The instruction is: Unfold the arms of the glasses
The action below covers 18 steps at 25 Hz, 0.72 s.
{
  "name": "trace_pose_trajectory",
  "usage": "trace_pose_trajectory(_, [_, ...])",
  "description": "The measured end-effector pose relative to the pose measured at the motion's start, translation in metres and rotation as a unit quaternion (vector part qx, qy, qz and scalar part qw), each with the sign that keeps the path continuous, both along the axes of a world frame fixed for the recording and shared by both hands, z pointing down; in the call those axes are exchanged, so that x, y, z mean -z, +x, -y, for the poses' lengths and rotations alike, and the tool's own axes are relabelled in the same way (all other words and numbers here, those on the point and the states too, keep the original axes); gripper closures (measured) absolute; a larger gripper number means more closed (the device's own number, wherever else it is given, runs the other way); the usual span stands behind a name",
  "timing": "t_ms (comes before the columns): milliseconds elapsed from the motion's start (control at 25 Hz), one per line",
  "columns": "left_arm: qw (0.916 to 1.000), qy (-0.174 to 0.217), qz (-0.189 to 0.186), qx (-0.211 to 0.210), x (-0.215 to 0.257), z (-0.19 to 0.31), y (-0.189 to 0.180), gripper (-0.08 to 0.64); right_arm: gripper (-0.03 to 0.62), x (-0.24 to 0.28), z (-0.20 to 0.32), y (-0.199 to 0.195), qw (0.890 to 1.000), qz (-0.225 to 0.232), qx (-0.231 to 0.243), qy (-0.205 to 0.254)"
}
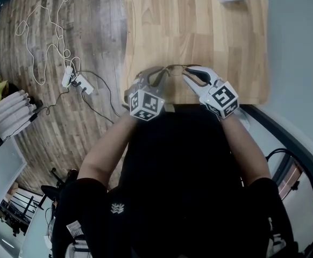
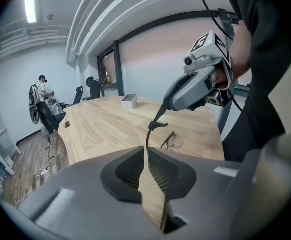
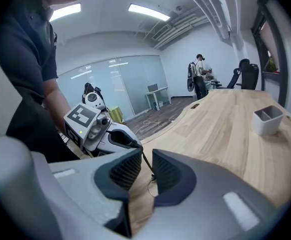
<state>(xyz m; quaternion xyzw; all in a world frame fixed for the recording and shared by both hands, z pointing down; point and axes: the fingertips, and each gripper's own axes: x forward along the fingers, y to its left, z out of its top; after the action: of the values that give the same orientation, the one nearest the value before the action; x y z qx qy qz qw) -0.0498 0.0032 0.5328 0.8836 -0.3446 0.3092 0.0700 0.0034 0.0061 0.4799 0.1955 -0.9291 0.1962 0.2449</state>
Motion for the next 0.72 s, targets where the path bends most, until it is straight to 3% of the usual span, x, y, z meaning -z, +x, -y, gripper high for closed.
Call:
trace_pose_trajectory(200, [0.9999, -0.008, 0.006, -0.002, -0.003, -0.003, 0.001, 0.525, 0.535, -0.006, -0.007, -0.023, 0.996, -0.037, 0.079, 0.033])
trace_pose_trajectory(440, [0.9998, -0.013, 0.010, 0.011, -0.003, -0.011, -0.006, 0.525, 0.509, -0.011, -0.011, -0.050, 0.978, -0.075, 0.177, 0.084])
trace_pose_trajectory(720, [0.9991, -0.014, 0.010, 0.038, 0.002, -0.020, -0.024, 0.525, 0.509, -0.013, 0.016, -0.083, 0.979, -0.073, 0.165, 0.095])
